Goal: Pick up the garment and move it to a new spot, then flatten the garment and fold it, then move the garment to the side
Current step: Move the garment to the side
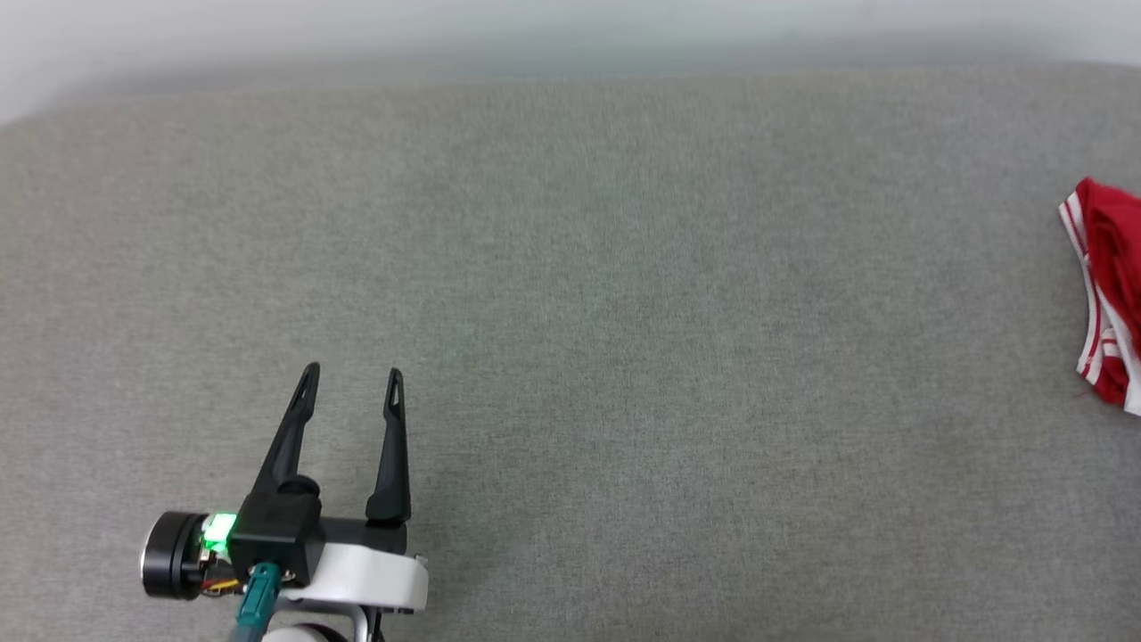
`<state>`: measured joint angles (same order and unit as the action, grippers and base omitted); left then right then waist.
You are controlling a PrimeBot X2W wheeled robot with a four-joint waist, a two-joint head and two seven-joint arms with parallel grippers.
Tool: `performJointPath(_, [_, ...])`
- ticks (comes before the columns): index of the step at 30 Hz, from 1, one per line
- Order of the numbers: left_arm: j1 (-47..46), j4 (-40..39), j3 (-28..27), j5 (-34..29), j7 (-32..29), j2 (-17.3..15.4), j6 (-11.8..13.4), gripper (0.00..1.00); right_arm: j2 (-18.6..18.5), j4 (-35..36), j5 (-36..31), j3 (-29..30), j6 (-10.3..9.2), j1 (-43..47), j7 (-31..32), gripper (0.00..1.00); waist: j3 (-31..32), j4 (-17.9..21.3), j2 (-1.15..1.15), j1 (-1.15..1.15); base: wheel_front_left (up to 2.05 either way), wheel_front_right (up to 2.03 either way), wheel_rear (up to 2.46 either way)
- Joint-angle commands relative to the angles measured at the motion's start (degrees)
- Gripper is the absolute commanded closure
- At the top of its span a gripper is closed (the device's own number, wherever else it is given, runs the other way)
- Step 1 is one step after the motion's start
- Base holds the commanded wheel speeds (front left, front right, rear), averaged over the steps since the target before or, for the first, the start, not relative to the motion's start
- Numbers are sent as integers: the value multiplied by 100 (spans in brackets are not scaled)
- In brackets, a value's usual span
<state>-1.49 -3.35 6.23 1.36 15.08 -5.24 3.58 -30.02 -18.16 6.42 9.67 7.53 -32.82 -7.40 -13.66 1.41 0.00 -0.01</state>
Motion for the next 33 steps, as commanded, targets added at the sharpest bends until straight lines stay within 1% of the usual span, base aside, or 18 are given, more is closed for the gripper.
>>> performJointPath(1, [100, 31, -37, 36, 11, -6, 21, 0, 213, 253, -76, 40, -9, 194, -144, 0, 255, -57, 0, 1, 0, 0, 0])
performJointPath(3, [185, 58, -65, 44, 11, 0, 24, 0, 568, 653, -130, 101, -9, 445, -350, 0, 410, -97, 0, 1, 0, 0, 0])
performJointPath(6, [302, 100, -117, 83, 11, -3, 1, 0, 1021, 1096, -120, 33, -8, 818, -535, 0, 609, -162, 0, 1, 0, 0, 0])
performJointPath(8, [377, 118, -180, 91, 11, -16, 3, 0, 1288, 1327, -126, -111, -8, 1094, -598, 0, 717, -190, 0, 1, 0, 0, 0])
performJointPath(11, [482, 132, -261, 126, 11, -14, 18, 0, 1516, 1517, -96, -369, -9, 1406, -689, 0, 845, -213, 0, 1, 0, 0, 0])
performJointPath(12, [546, 158, -304, 135, 11, -14, 4, 0, 1705, 1567, -33, -519, -8, 1620, -724, 0, 925, -237, 0, 1, 0, 0, 0])
performJointPath(13, [576, 169, -319, 126, 11, -12, -3, 0, 1785, 1589, -2, -584, -8, 1718, -735, 0, 964, -244, 0, 1, 0, 0, 0])
performJointPath(19, [729, 270, -351, 134, 11, 24, -39, 0, 2112, 1420, 236, -841, -9, 2392, -774, 0, 1164, -303, 0, 1, 0, 0, 0])
performJointPath(21, [768, 295, -359, 135, 11, 38, -47, 0, 2158, 1401, 242, -902, -8, 2618, -779, 0, 1221, -314, 0, 1, 0, 0, 0])
performJointPath(26, [878, 354, -350, 145, 11, 70, -71, 0, 2380, 1469, 356, -820, -8, 3169, -778, 0, 1363, -319, 0, 1, 0, 0, 0])
performJointPath(33, [953, 400, -386, 244, 11, 86, -214, 0, 2604, 1712, 368, -633, -7, 3798, -776, 0, 1470, -348, 0, 1, 0, 0, 0])
